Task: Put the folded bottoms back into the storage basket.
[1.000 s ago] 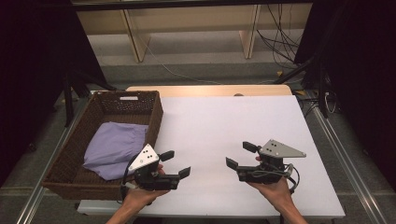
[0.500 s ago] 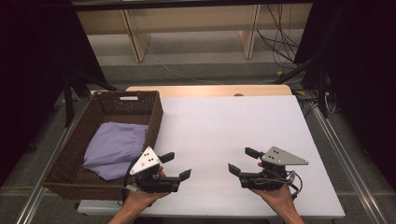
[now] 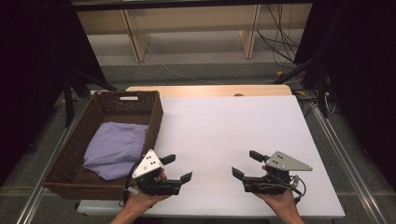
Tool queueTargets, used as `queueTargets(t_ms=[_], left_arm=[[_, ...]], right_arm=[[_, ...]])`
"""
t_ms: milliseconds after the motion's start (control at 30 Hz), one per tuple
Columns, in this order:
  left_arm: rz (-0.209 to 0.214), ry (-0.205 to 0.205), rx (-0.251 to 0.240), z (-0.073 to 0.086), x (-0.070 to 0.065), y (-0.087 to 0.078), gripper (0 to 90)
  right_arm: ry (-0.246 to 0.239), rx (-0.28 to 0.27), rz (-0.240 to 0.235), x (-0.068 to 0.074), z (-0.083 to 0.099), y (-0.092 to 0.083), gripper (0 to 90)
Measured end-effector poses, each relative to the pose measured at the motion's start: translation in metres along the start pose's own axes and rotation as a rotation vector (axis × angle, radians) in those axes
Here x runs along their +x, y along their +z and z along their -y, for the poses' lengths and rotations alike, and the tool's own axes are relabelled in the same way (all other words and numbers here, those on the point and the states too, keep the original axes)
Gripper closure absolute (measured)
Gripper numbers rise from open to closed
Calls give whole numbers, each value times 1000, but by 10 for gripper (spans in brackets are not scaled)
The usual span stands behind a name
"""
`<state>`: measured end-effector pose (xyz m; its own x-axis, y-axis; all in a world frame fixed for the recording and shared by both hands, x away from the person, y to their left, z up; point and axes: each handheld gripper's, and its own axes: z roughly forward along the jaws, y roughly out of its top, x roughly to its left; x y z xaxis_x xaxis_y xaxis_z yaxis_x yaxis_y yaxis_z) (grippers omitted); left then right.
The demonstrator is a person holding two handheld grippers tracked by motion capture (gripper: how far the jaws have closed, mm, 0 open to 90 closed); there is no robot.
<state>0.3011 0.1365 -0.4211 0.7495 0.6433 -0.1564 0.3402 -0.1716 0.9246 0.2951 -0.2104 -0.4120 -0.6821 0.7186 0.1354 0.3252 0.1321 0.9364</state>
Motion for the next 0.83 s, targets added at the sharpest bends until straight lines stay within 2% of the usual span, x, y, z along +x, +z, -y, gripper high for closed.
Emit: queueTargets(t_ms=[233, 833], left_arm=[[-6, -4, -17, 0, 0, -1, 154], [-5, -16, -21, 0, 2, -1, 152]], right_arm=[[-4, -20, -1, 0, -2, -1, 152], [-7, -23, -1, 1, -2, -1, 153]])
